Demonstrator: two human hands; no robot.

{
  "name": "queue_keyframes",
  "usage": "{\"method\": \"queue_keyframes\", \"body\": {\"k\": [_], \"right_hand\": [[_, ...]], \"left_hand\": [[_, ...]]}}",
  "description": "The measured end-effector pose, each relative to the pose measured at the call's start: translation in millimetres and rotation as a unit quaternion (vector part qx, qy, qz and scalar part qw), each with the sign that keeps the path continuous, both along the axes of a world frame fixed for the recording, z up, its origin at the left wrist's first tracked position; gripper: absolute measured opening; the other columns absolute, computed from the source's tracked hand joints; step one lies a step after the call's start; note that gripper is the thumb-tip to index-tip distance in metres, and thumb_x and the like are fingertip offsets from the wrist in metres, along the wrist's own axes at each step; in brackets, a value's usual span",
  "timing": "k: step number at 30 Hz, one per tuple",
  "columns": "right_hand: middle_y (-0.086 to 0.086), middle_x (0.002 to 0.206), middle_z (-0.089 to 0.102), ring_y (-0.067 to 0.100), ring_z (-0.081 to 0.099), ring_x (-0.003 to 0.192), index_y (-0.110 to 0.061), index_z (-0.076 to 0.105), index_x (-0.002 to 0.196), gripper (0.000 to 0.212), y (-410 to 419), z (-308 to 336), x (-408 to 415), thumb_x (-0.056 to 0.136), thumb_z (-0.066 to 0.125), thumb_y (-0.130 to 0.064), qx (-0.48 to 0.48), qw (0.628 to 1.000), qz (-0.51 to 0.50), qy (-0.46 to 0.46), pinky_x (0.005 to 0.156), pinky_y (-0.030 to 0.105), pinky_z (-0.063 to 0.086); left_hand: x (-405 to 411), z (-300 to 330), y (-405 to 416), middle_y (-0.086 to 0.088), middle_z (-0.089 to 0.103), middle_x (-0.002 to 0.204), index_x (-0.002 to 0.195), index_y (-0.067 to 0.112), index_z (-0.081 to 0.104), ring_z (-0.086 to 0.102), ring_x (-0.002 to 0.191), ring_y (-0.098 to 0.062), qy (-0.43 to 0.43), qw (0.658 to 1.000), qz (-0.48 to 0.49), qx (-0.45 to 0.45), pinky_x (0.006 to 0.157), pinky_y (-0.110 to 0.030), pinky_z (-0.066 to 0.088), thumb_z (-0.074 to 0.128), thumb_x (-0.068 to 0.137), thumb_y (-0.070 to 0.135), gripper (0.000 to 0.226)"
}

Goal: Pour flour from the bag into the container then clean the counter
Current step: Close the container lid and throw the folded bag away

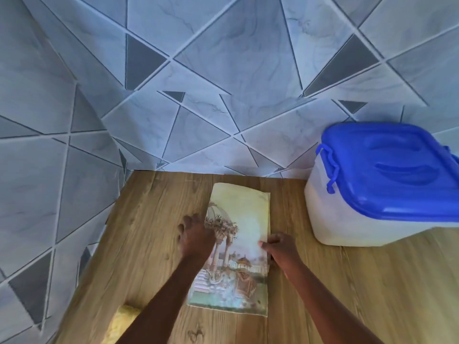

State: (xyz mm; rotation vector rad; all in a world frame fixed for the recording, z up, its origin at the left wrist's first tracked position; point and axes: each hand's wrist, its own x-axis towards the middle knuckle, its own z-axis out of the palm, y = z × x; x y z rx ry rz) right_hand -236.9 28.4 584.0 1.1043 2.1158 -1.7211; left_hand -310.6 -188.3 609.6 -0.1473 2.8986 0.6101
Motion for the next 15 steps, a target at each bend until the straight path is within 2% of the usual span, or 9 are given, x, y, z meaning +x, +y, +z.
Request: {"method": "queue_keyframes", "body": {"k": [2, 4, 5, 8, 11, 13, 15], "right_hand": [[0.013, 0.098, 0.065, 0.018, 0.062, 0.069, -0.004, 0.056, 0.107, 0.036, -1, 1, -3, 0.082, 0.081, -0.007, 0.012, 1.0, -0.003, -0.007, 0.038, 0.02, 0.044], [0.011, 0.106, 0.061, 0.016, 0.062, 0.072, -0.007, 0.051, 0.115, 0.047, 0, 3, -6, 0.08, 0.082, -0.003, 0.012, 1.0, -0.002, -0.009, 0.035, 0.017, 0.043], [0.011, 0.107, 0.061, 0.016, 0.063, 0.072, -0.008, 0.052, 0.117, 0.049, 1, 4, -7, 0.079, 0.082, -0.001, 0.009, 1.0, 0.001, -0.012, 0.036, 0.017, 0.044], [0.016, 0.1, 0.069, 0.021, 0.067, 0.072, 0.0, 0.063, 0.114, 0.04, 5, 1, -5, 0.078, 0.081, 0.004, -0.012, 1.0, 0.017, -0.005, 0.044, 0.021, 0.048], [0.018, 0.099, 0.071, 0.024, 0.066, 0.08, -0.004, 0.067, 0.101, 0.024, 8, 0, 0, 0.081, 0.077, 0.005, -0.02, 0.999, 0.038, 0.022, 0.05, 0.023, 0.049], [0.017, 0.101, 0.071, 0.027, 0.069, 0.085, -0.008, 0.066, 0.102, 0.025, 10, 4, 5, 0.083, 0.075, 0.005, -0.049, 0.997, 0.043, 0.041, 0.052, 0.025, 0.053], [0.012, 0.103, 0.073, 0.029, 0.071, 0.092, -0.012, 0.065, 0.111, 0.034, 12, 11, 9, 0.084, 0.074, 0.007, -0.08, 0.994, 0.039, 0.061, 0.055, 0.028, 0.056]], "left_hand": [[-27, -46, -24, -0.004, 0.061, 0.11, 0.108, 0.025, 0.06, 0.06, 0.109, -0.032, -0.052, 0.998, -0.003, 0.026, 0.085, -0.041, 0.051, 0.064, 0.071, 0.054, 0.047], [-43, -85, -40, 0.005, 0.068, 0.094, 0.094, 0.032, 0.062, 0.065, 0.098, -0.023, -0.067, 0.997, -0.01, 0.028, 0.085, -0.038, 0.053, 0.062, 0.067, 0.067, 0.044], [-44, -86, -40, 0.006, 0.069, 0.09, 0.092, 0.029, 0.064, 0.066, 0.094, -0.021, -0.068, 0.996, -0.022, 0.05, 0.084, -0.037, 0.053, 0.067, 0.072, 0.062, 0.039], [-27, -34, -28, 0.008, 0.067, 0.084, 0.093, 0.014, 0.069, 0.066, 0.085, -0.018, -0.07, 0.986, -0.044, 0.148, 0.074, -0.026, 0.045, 0.079, 0.082, 0.027, 0.019], [-28, -21, -25, 0.004, 0.057, 0.073, 0.091, 0.011, 0.067, 0.055, 0.079, -0.019, -0.11, 0.971, -0.012, 0.211, 0.066, -0.025, 0.037, 0.079, 0.084, 0.016, 0.015], [-30, -16, -28, 0.002, 0.049, 0.068, 0.079, 0.015, 0.055, 0.049, 0.074, -0.02, -0.122, 0.961, -0.016, 0.249, 0.062, -0.027, 0.036, 0.078, 0.083, 0.016, 0.023], [-29, -11, -33, 0.003, 0.039, 0.067, 0.073, 0.021, 0.041, 0.041, 0.068, -0.018, -0.119, 0.952, -0.048, 0.279, 0.057, -0.027, 0.033, 0.074, 0.086, 0.009, 0.037]]}}
